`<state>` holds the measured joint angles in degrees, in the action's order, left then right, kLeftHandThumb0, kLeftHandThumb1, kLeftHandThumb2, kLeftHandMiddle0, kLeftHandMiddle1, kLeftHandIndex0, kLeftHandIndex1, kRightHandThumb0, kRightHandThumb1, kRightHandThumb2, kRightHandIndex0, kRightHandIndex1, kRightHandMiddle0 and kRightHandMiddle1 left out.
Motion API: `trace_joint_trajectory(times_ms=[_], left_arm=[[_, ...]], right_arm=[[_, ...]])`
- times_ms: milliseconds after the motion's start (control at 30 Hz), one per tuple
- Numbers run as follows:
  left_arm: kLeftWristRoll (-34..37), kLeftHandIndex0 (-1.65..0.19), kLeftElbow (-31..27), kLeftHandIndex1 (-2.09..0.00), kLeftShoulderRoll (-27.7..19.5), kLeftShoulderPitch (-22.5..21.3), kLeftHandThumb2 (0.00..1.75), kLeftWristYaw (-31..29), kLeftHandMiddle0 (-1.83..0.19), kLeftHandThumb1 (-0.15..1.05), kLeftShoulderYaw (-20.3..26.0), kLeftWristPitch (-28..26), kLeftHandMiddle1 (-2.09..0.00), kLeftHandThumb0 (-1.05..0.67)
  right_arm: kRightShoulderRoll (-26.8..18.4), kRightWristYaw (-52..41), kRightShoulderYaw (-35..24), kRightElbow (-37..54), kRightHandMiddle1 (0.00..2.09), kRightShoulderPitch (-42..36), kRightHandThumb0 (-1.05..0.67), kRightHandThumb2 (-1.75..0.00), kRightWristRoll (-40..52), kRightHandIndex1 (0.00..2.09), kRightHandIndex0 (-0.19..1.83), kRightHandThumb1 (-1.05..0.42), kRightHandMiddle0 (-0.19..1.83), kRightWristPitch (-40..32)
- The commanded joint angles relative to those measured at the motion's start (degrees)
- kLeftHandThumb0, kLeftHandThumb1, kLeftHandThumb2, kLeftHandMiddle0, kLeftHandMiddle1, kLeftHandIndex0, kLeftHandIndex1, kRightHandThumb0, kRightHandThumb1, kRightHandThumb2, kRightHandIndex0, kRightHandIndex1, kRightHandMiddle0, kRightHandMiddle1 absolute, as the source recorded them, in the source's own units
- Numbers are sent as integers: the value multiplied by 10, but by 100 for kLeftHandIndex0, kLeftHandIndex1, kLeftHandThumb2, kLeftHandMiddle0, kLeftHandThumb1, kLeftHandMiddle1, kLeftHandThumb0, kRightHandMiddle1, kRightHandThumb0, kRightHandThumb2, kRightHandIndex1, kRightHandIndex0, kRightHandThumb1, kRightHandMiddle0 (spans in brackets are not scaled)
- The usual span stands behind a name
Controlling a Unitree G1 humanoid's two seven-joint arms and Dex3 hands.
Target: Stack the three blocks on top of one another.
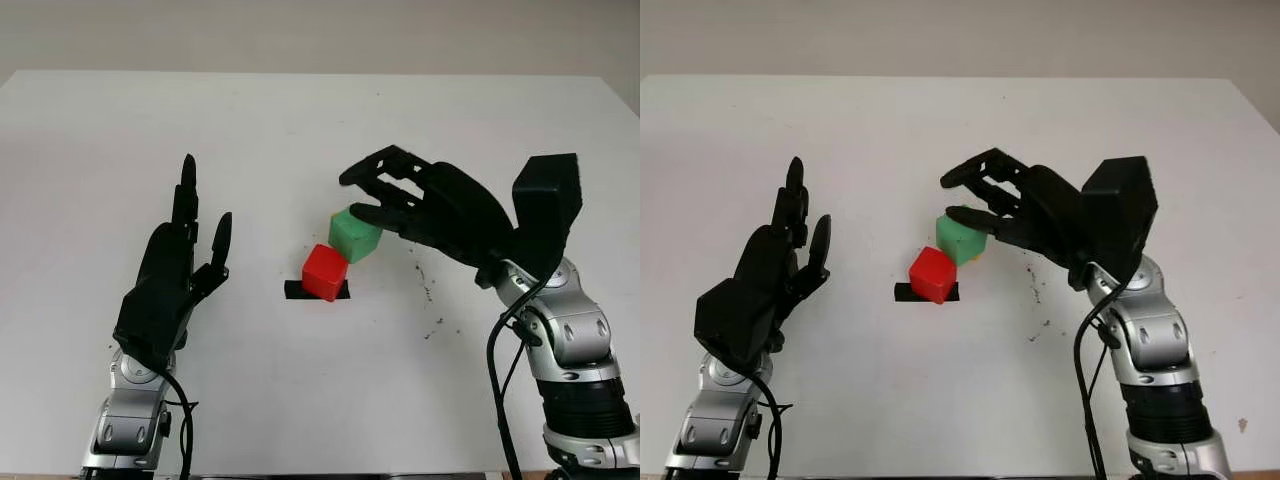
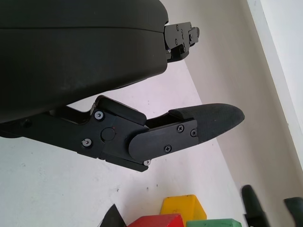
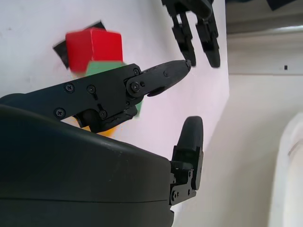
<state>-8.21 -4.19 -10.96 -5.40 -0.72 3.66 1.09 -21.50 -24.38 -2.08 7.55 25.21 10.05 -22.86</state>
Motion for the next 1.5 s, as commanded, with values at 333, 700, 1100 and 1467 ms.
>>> trace_joint_trajectory(times_ms=[333, 700, 1100, 1467], left_arm=[[17, 17, 3, -6, -9, -6, 66, -12, 13, 105, 9, 0, -5, -77], [13, 16, 2, -6, -11, -5, 66, -12, 13, 105, 9, 1, -6, -77], [13, 16, -18, -5, -8, 5, 66, -9, 14, 105, 6, -21, -5, -79], [10, 16, -22, -6, -7, 10, 65, -3, 12, 105, 6, -20, -6, -77]], right_arm=[[-99, -1, -21, -107, 96, 153, -50, -4, -104, 6, 13, -87, 6, 225], [-196, -49, 107, -398, 59, 393, -57, -5, -309, 8, 26, -71, 35, 473], [-202, -196, 205, -360, 26, 400, -71, -7, -356, 1, 6, -78, 29, 576], [-222, -256, 201, -254, 12, 313, -78, -6, -328, 3, 0, -82, 26, 565]])
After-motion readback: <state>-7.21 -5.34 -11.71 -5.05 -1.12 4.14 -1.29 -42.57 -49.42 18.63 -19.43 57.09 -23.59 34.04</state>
